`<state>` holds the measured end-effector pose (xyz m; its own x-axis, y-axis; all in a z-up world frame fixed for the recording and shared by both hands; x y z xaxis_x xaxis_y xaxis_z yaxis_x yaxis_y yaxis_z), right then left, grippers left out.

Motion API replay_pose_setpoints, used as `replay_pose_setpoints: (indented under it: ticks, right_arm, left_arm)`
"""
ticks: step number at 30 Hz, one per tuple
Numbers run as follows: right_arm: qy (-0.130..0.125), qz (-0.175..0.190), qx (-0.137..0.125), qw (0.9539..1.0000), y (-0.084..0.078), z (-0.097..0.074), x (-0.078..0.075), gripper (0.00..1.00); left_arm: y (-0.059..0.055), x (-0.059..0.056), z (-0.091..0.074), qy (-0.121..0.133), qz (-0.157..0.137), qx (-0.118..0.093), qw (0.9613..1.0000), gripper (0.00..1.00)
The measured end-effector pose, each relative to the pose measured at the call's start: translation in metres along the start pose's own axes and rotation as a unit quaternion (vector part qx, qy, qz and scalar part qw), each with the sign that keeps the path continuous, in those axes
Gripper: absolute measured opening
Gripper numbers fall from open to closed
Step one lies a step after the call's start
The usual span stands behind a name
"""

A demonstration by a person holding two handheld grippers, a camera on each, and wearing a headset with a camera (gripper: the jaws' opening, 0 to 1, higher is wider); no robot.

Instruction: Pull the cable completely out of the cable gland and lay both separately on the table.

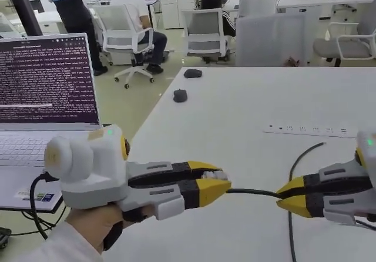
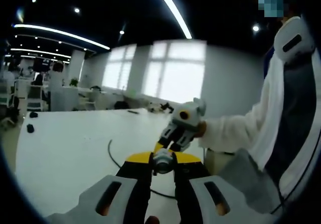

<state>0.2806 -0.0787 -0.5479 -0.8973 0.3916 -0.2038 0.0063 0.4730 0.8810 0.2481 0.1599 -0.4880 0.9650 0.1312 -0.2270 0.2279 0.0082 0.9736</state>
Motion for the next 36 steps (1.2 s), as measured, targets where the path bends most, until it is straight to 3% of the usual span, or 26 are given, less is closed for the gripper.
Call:
replay_pose_setpoints:
  ticks: [5,11,20,27,36]
  right_arm:
    - [-0.008,0.006,0.03,0.9995,-0.019,0.014,-0.003,0.05]
    - [-0.024,0.044,0.064,0.9967,-0.045,0.038,-0.009,0.05]
    - [-0.02,0.061,0.103,0.9926,-0.081,0.068,-0.013,0.06]
    - [-0.015,0.058,0.137,0.9888,-0.103,0.083,-0.01,0.06]
    - [-0.002,0.051,0.154,0.9867,-0.117,0.088,-0.001,0.07]
  left_arm:
    - [-0.004,0.002,-0.003,0.007,-0.007,0.003,0.9999,0.16]
    - [-0.008,0.004,-0.003,0.015,-0.015,-0.003,0.9998,0.16]
    - [-0.022,0.01,-0.002,0.019,-0.037,-0.007,0.9991,0.16]
    - [-0.028,0.015,-0.003,0.029,-0.047,-0.007,0.9984,0.16]
    - [-0.036,0.02,0.001,0.035,-0.06,0.0,0.9976,0.17]
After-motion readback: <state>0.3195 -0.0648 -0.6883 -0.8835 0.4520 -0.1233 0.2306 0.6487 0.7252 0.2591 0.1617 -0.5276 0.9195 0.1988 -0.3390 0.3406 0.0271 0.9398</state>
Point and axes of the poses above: the centre of the closed fingertips' face, and the gripper's own axes: z roughly forward along the fingers, x roughly to its left, y roughly out of its top, the point moved 9 cm from there along -z, roughly backward along the fingers, and after that the axes turned 13 degrees about -y, right-handed, at the moved point
